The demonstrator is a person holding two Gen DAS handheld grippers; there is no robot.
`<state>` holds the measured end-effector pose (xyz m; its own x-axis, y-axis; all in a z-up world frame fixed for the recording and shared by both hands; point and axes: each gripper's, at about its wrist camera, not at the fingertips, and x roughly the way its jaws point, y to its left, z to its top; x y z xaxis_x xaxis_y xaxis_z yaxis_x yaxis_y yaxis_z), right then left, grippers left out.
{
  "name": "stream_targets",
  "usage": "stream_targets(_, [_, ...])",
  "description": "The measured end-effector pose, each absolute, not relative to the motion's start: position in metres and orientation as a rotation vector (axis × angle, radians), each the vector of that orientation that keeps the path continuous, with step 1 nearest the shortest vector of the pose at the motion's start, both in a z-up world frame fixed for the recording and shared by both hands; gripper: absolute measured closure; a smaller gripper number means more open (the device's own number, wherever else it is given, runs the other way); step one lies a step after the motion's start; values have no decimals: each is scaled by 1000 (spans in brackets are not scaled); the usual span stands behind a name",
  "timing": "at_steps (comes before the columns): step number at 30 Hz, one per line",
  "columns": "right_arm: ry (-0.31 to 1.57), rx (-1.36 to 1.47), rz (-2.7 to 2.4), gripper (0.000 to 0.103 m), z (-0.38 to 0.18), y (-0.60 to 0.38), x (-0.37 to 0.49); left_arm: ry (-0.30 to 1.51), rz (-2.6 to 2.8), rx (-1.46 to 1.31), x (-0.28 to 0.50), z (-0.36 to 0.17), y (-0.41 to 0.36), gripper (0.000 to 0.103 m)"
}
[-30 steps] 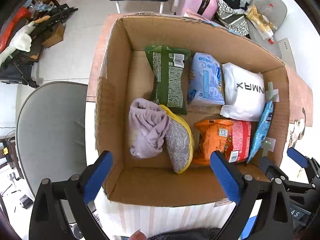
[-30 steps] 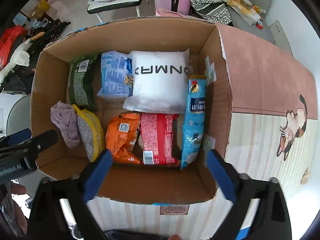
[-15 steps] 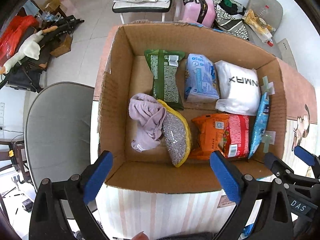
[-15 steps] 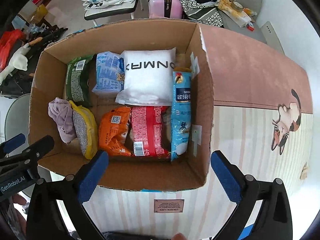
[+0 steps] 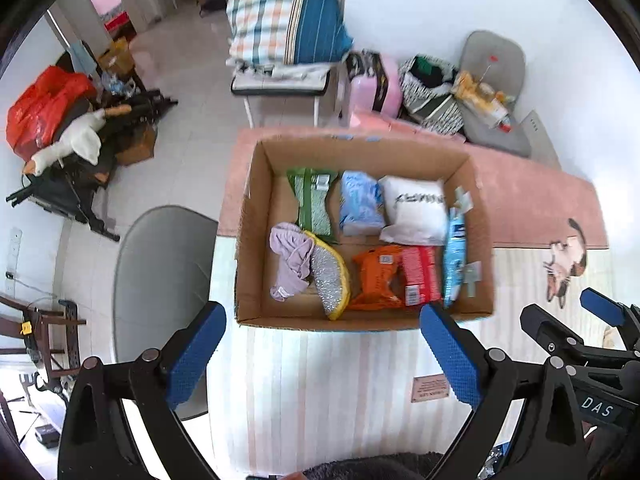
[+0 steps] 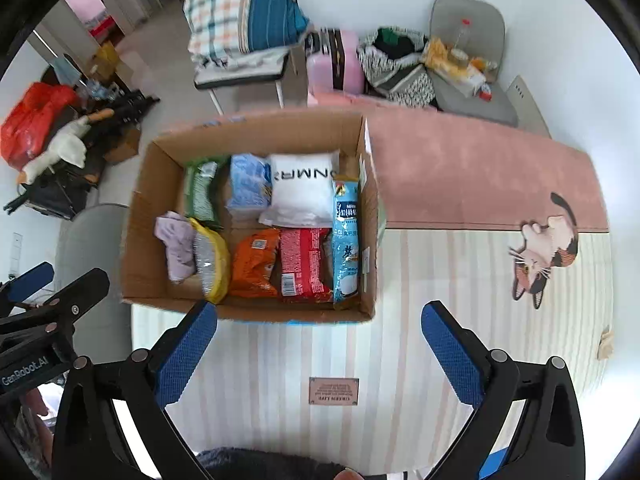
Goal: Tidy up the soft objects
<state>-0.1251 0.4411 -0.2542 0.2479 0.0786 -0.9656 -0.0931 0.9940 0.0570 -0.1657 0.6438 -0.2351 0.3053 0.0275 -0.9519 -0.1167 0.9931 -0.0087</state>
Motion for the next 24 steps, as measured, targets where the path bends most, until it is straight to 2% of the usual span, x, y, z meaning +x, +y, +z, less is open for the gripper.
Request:
stream_targets(12, [1124,-34,128,0,-144,431,-199,1080,92,-53,-228,-141,631,3])
stream_targets(24, [1012,-53,122,0,-75,425,-249,1045,70,-70,-263,-106,627,3])
